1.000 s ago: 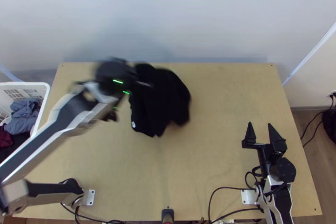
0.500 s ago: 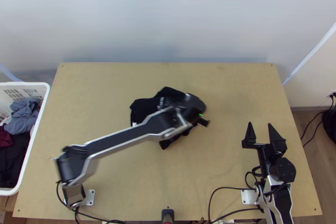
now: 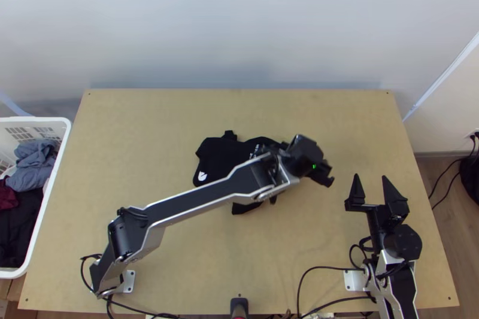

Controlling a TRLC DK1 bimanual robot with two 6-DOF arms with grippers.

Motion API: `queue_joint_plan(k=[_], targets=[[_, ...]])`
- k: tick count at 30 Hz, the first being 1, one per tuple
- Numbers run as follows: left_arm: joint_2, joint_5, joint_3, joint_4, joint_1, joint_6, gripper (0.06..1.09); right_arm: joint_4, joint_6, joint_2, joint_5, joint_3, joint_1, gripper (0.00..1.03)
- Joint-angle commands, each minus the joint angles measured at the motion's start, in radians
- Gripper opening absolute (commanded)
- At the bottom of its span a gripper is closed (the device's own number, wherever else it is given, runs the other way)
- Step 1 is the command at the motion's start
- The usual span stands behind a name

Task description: Fold the t-shirt

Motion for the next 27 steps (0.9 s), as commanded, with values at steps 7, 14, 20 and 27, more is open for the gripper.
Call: queue_joint_plan(k=[7,14,20,27], targets=[[-0.125,0.203,0.042,-0.111,0.231,-0.036,1.05,-0.016,0.013,-0.006,0.002,-0.008,-0.004,0.99],[-0.200,0.223,0.009,-0.226,0.404,0.059,1.05,-0.016,0.013,-0.006,0.002,-0.008,-0.004,0.99],[-0.186,0.438,-0.001,-0.493,0.522,0.080,1.05,-0.016,0.013,-0.006,0.002,-0.008,-0.004,0.99],[-0.169,0.648,-0.149,-0.532,0.663,0.091,1.05,-0.016,0.013,-0.006,0.002,-0.008,-0.004,0.99]])
